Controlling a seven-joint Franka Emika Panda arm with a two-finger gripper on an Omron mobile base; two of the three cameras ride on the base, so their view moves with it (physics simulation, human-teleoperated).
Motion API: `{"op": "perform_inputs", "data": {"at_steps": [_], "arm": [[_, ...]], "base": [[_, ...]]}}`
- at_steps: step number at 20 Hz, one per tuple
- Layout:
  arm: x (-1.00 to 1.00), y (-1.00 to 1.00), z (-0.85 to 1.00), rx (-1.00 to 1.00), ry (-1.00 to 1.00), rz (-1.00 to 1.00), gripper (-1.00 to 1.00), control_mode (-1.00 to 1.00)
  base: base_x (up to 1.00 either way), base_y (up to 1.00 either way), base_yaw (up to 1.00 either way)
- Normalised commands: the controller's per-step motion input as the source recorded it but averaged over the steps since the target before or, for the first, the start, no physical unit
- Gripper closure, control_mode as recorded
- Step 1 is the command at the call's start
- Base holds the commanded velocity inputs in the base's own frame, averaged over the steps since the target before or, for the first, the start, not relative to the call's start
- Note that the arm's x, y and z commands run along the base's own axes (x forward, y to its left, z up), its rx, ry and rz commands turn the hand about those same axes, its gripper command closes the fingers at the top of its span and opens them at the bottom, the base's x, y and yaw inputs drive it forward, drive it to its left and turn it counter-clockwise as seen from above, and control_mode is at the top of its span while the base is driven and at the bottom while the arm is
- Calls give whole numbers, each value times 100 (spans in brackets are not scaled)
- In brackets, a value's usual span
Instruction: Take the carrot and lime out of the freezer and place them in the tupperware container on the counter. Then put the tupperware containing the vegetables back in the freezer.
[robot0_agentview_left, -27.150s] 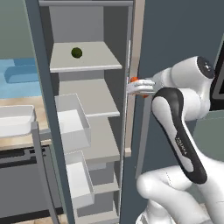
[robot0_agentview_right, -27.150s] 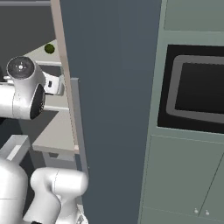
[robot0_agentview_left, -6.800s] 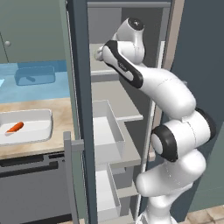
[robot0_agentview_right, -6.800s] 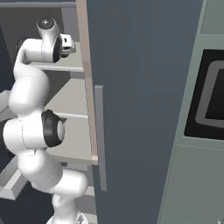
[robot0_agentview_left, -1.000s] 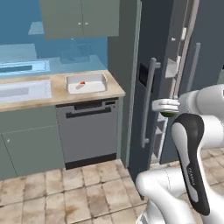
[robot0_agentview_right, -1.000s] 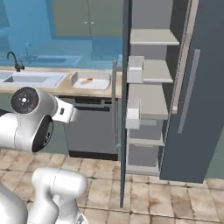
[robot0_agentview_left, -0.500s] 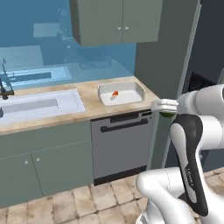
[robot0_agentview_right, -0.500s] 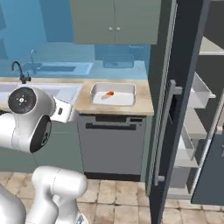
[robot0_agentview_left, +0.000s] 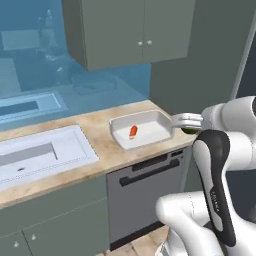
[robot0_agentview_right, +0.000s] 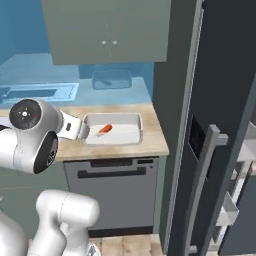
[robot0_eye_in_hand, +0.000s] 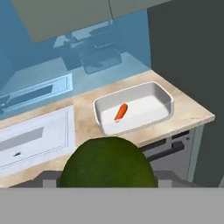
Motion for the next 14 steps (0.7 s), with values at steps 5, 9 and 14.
{"op": "perform_inputs", "data": {"at_steps": [5,9,14], "arm": [[0,0,0,0,0,0,100,100],[0,0,0,0,0,0,100,100],[28,0,-18,0,7,-3,100,-100]], "base": [[70,0,-26],[65,0,-17],[37,0,-9]]}}
